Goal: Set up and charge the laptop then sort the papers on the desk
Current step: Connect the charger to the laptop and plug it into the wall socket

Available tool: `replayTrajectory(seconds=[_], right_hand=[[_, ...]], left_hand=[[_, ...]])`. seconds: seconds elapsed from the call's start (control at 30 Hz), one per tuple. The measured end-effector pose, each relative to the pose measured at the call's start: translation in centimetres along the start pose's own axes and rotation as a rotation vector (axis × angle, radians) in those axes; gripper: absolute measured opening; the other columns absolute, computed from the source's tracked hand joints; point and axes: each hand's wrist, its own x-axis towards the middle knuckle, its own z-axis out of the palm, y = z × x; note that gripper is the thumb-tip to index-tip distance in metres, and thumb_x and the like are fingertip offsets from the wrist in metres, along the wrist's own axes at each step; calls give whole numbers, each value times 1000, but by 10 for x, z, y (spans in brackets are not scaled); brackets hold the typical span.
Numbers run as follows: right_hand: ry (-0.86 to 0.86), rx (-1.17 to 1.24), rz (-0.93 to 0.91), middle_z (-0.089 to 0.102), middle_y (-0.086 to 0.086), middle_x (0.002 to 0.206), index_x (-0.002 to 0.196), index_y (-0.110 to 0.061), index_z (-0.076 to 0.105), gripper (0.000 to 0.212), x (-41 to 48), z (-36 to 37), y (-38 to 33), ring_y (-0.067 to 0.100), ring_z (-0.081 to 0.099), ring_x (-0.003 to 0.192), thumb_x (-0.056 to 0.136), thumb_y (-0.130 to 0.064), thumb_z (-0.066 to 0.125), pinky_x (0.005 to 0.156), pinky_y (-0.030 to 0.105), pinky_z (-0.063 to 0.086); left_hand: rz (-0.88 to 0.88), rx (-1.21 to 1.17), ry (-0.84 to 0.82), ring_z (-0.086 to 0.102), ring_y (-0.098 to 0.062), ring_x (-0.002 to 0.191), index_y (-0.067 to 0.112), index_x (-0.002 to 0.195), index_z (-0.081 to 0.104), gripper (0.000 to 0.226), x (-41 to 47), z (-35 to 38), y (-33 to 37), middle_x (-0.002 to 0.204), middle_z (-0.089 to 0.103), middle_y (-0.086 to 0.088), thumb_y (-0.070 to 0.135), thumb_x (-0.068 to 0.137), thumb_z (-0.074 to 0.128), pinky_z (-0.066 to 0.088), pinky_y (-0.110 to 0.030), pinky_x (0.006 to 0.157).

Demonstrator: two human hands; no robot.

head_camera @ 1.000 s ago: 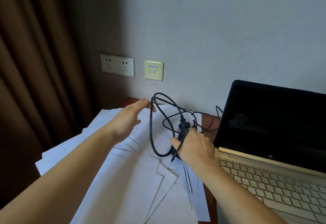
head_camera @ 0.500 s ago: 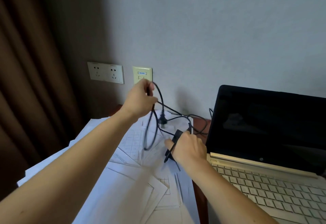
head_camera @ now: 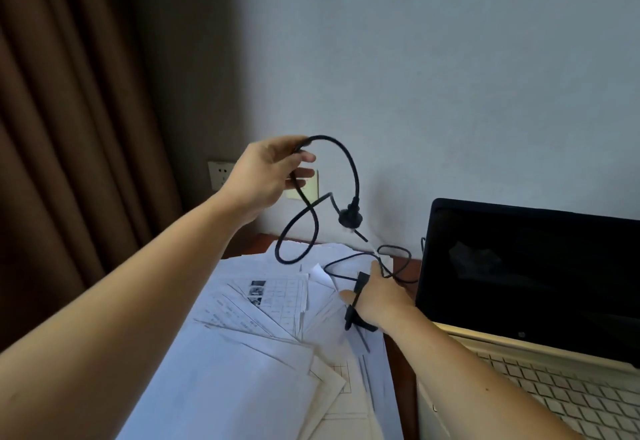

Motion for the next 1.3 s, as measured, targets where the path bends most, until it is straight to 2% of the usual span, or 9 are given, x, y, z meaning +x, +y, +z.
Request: replayTrajectory(seconds=[0.13,0.3,0.43,0.6,0.7,0.97,1.13,1.2,1.3], right_hand=[[-129,88,-3,56,17,121,151,-21,21,72,-13,-17,-3,32,66,73,91,-18,61,50,35,59],[205,-171,-234,66,10,99,86,-14,53,10,-32,-43,-11,27,63,86,92,-8,48,64,32,47],[131,339,-307,50,4,73,74,-12,47,28,-35,-32,-29,21,46,66,96,-29,42,56,31,33],[-36,947,-223,55,0,57,80,-12,59,29,-33,-24,-43,20,57,62,98,-34,50,70,38,52],[-96,969,-247,35,-5,45,77,-11,58,31,-38,-19,-37,14,40,39,97,-35,52,61,35,46],[7,516,-353,36,0,54,82,6,50,44,-49,3,-31,15,31,45,99,-35,47,52,26,27],[12,485,-286,48,5,64,90,7,57,43,-43,11,-35,17,39,51,103,-32,42,50,25,29],[-22,497,-252,52,9,70,96,8,58,42,-38,13,-37,21,44,53,103,-30,40,54,26,34],[-47,492,-202,60,12,81,102,5,61,41,-33,14,-41,21,48,54,103,-30,38,53,26,37]], left_hand=[[-127,8,23,76,-19,89,8,131,60,28,-10,-2,-18,103,74,-8,5,105,51,62,-40,86],[-319,-170,146,76,-28,89,5,129,55,27,-20,-1,-53,109,66,-17,0,104,47,64,-41,81],[-487,-537,244,76,-34,82,1,130,50,31,-30,0,-80,121,62,-26,-7,100,50,64,-38,67],[-538,-751,296,76,-40,82,9,102,48,21,-47,0,-113,110,62,-26,-12,99,46,62,-45,72],[-545,-670,236,74,-42,93,10,87,47,25,-49,-6,-125,106,66,-24,-12,98,51,60,-49,82],[-410,-100,163,76,-25,85,3,94,69,20,-24,-14,-129,99,77,-17,22,94,72,60,-43,90],[43,440,302,55,-18,59,10,76,65,41,-27,-8,-123,66,61,-4,44,98,61,47,-35,57],[162,461,282,55,-13,64,17,93,69,27,-27,-6,-120,72,62,4,36,104,53,44,-28,59],[4,221,394,54,-14,65,16,99,60,27,-23,-8,-124,77,58,0,31,109,39,47,-28,58]])
